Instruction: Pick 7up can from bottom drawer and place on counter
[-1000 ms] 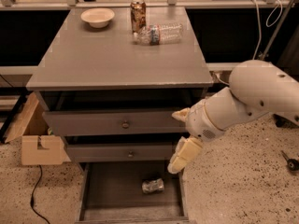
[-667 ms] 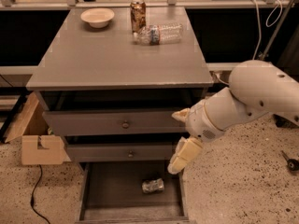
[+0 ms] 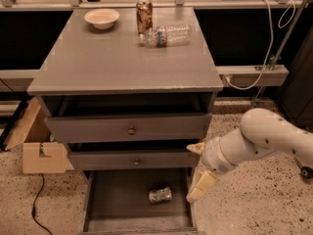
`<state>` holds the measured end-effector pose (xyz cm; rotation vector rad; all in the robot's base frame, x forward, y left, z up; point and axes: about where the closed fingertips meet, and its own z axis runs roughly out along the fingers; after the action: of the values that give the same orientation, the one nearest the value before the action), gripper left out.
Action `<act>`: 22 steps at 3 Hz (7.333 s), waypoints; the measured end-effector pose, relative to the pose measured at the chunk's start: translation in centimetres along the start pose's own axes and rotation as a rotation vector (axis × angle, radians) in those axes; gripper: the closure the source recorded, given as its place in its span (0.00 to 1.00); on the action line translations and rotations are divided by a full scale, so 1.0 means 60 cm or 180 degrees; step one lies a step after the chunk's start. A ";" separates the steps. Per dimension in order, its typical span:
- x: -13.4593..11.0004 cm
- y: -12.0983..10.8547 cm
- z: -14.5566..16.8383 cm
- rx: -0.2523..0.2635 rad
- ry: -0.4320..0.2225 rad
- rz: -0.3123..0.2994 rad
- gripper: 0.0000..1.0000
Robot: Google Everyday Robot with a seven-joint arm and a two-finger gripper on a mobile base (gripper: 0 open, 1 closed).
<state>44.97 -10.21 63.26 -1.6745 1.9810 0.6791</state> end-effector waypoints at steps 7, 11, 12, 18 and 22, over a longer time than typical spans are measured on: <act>0.293 -0.131 0.473 -0.0110 -0.0425 -0.0344 0.00; 0.342 -0.191 0.631 -0.0080 0.0024 -0.0571 0.00; 0.358 -0.202 0.663 -0.0100 0.0032 -0.0564 0.00; 0.400 -0.167 0.588 -0.0043 -0.0131 -0.0635 1.00; 0.311 -0.089 0.321 -0.0183 -0.0445 -0.1492 1.00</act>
Offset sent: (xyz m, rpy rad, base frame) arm -0.0062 -0.0123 -0.1929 0.1581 -0.0411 -0.0202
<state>47.86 -13.03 36.21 -1.9696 1.4090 0.6568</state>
